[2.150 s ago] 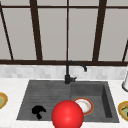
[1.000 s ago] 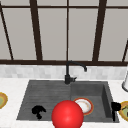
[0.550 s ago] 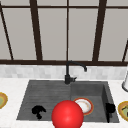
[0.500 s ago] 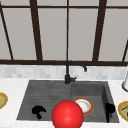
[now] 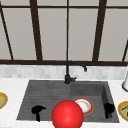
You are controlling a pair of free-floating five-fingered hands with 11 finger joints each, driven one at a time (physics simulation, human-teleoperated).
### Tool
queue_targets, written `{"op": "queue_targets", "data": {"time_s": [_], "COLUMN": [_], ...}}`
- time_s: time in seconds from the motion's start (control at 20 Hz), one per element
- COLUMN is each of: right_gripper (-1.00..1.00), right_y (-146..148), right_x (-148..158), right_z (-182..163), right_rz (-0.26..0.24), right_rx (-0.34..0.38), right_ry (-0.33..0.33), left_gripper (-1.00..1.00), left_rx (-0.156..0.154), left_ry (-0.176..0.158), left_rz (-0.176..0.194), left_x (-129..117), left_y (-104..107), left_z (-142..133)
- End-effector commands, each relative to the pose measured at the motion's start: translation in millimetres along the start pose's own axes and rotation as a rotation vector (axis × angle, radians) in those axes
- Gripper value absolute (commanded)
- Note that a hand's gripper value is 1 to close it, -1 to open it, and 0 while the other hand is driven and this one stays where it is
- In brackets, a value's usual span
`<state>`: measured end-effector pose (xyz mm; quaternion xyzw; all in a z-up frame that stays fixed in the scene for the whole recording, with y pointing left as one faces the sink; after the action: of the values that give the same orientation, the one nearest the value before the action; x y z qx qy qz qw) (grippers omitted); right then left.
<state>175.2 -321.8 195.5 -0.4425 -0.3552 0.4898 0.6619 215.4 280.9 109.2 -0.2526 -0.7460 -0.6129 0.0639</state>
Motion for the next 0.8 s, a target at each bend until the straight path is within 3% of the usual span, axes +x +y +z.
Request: {"op": "queue_targets", "data": {"time_s": [0.0, 0.15, 0.2, 0.3, 0.75], "right_gripper": [0.00, 0.00, 0.00, 0.00, 0.00], "right_y": [0, 0, 0, 0, 0], "right_x": [0, 0, 0, 0, 0], "right_z": [0, 0, 0, 0, 0], "right_rz": [0.000, -0.003, -0.003, -0.004, -0.007], "right_rx": [0.000, -0.002, -0.003, -0.003, -0.005], "right_ry": [0.000, 0.001, 0.001, 0.001, 0.002], "left_gripper": [-1.00, -1.00, -1.00, -1.00, -1.00], "left_rx": [0.023, -0.005, -0.016, -0.016, -0.075], "left_ry": [0.051, 0.080, 0.069, 0.079, 0.037], "left_rz": [-0.014, -0.003, -0.002, -0.003, 0.021], "left_x": [-4, 0, -1, 1, -12], "left_y": [13, 22, 26, 31, 77], "left_z": [13, 15, 20, 24, 66]}}
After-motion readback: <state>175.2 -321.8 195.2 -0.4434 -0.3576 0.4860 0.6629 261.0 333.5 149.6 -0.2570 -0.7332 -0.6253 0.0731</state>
